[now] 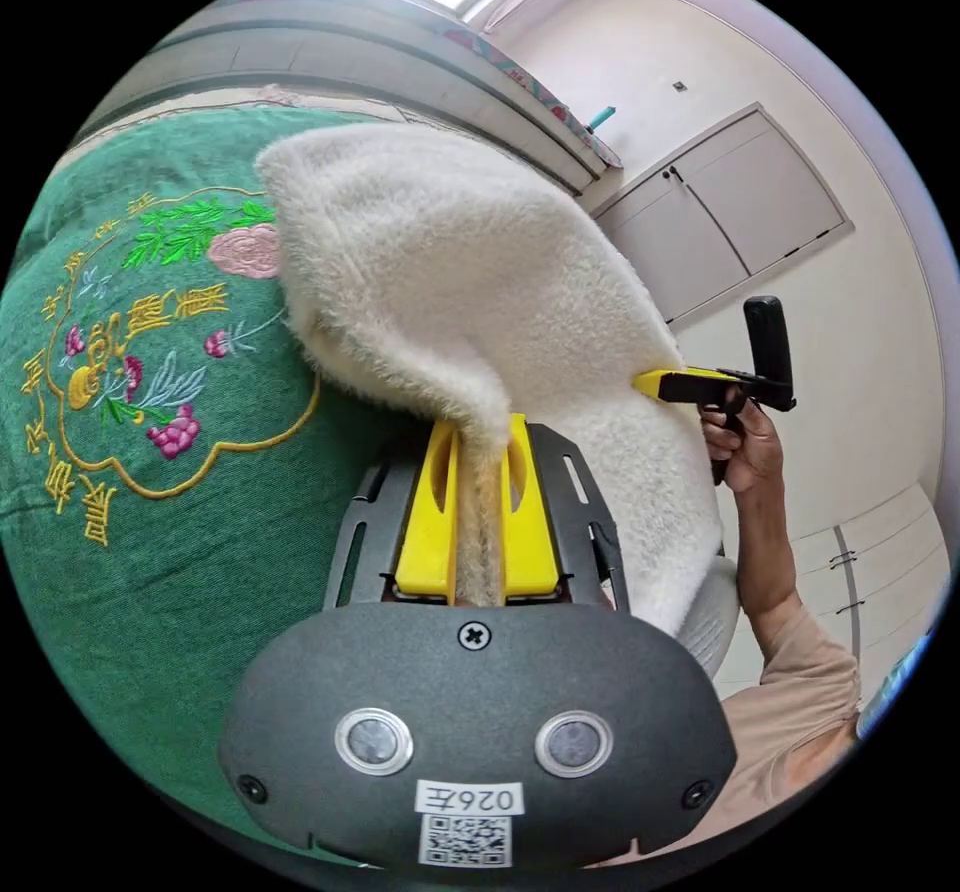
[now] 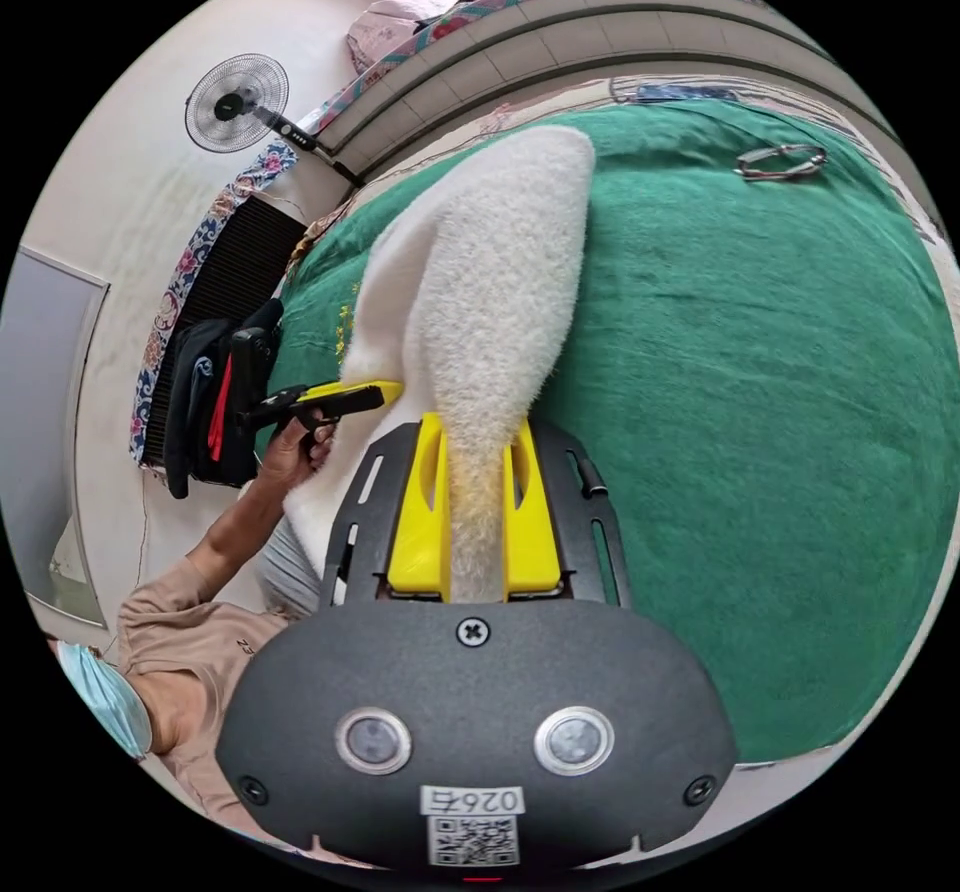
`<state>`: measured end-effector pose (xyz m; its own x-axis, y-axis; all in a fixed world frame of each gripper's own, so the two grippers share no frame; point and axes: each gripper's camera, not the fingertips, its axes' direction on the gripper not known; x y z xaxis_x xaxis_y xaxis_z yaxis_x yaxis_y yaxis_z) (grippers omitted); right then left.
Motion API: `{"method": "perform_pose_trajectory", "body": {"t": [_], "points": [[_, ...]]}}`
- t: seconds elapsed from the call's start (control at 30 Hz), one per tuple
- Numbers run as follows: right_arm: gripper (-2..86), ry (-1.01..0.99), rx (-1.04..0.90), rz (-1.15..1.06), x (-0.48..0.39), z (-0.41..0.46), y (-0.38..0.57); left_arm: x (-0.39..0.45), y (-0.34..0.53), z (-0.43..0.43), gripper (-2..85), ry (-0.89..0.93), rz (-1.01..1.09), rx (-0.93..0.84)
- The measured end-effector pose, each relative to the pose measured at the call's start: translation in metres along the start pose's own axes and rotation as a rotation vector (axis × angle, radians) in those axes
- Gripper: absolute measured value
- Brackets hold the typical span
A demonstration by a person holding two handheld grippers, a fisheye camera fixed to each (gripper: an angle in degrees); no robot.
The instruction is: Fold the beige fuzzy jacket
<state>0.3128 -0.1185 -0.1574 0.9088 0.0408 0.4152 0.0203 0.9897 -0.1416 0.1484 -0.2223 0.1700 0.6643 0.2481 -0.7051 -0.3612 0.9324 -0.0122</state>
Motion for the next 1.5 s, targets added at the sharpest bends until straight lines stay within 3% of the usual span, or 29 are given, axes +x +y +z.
{"method": "perform_pose_trajectory", "body": {"t": [0.23,0.47,0.7,0.8,0.87,0.97,1.07,1.13,1.2,1.27,1.3,1.33,1.4,1.5], "points": [[3.4,0.247,-0.033,0.062,0.098,-0.107,0.098,0.112,-0.046,0.177,6.4,0.282,0.014,-0.119],[3.2,0.422,-0.02,0.162,0.189,-0.201,0.151,0.224,-0.089,0.303,6.3,0.273,0.131,-0.169],[5.1,0.519,-0.026,0.233,0.23,-0.243,0.177,0.254,-0.109,0.363,6.9,0.386,0.145,-0.2],[6.0,0.454,0.099,0.252,0.227,-0.264,0.214,0.232,-0.102,0.368,7.3,0.547,0.066,-0.237],[6.4,0.454,0.288,0.232,0.204,-0.286,0.257,0.22,-0.089,0.35,6.6,0.596,0.055,-0.177],[6.0,0.348,0.532,0.076,0.153,-0.288,0.315,0.232,-0.064,0.307,0.9,0.475,0.242,-0.006],[4.1,0.343,0.597,-0.042,0.102,-0.252,0.356,0.26,-0.04,0.285,-0.7,0.299,0.378,0.188],[1.9,0.352,0.56,-0.038,0.085,-0.224,0.372,0.281,-0.042,0.297,-0.9,0.265,0.469,0.228],[0.1,0.328,0.497,-0.009,0.082,-0.199,0.387,0.303,-0.061,0.334,-0.9,0.199,0.552,0.106],[-0.8,0.33,0.412,0.048,0.088,-0.167,0.408,0.318,-0.092,0.41,-1.0,0.082,0.566,-0.269],[-0.8,0.336,0.429,0.055,0.089,-0.162,0.416,0.318,-0.098,0.421,-1.0,0.136,0.56,-0.331],[-0.9,0.315,0.539,0.064,0.089,-0.161,0.438,0.315,-0.107,0.426,-1.0,0.203,0.531,-0.326],[-0.9,0.275,0.588,0.082,0.091,-0.161,0.462,0.318,-0.107,0.424,-1.0,0.168,0.534,-0.311],[-0.9,0.305,0.645,0.098,0.085,-0.164,0.497,0.337,-0.074,0.384,-1.0,-0.067,0.699,-0.115]]}}
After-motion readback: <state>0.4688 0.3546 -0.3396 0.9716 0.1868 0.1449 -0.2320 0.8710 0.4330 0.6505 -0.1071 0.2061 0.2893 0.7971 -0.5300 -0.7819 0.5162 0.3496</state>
